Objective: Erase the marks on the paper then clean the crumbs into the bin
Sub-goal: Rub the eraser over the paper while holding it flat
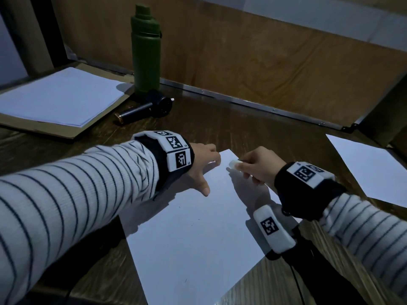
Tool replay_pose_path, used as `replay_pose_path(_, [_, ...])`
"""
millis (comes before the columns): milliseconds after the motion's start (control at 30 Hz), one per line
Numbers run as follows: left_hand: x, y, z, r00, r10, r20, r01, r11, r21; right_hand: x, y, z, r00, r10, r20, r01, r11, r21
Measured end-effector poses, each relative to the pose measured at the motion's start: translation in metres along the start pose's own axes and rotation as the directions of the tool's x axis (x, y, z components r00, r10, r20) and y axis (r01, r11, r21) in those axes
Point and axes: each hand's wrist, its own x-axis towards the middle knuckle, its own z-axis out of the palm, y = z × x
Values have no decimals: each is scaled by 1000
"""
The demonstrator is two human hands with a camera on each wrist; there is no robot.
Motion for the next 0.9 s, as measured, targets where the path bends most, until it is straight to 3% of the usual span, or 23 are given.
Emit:
replay_pose_path(200, [6, -4, 5, 994, 32, 103, -37, 998, 41, 20, -2, 5, 996, -53, -78, 40, 986, -161])
replay_pose_path(333, [10, -4, 8, 988, 41, 150, -54, 995, 83, -3, -7, 19, 952, -302, 55, 307, 924, -226])
replay_pose_path(400, [10, -3, 8, 988, 40, 150, -55, 994, 95, -14, -10, 25, 923, -366, 123, 385, 893, -232])
replay_pose_path(467, [8, -3, 7, 988, 45, 148, -58, 995, 82, -9, -9, 22, 932, -349, 93, 361, 896, -256])
replay_pose_path(633, [3, -1, 6, 989, 37, 141, -47, 997, 68, 18, -10, 9, 978, -150, -146, 108, 960, -258])
replay_pose_path(700, [4, -2, 7, 990, 41, 136, -50, 996, 67, 12, -14, 13, 974, -184, -135, 146, 957, -251])
replay_pose_path(833, [9, -6, 11, 989, 60, 136, -70, 995, 69, -13, -15, 27, 935, -347, 72, 354, 897, -265])
replay_pose_path(900, [10, -7, 11, 989, 55, 140, -65, 996, 66, -10, -12, 26, 939, -342, 50, 341, 897, -280])
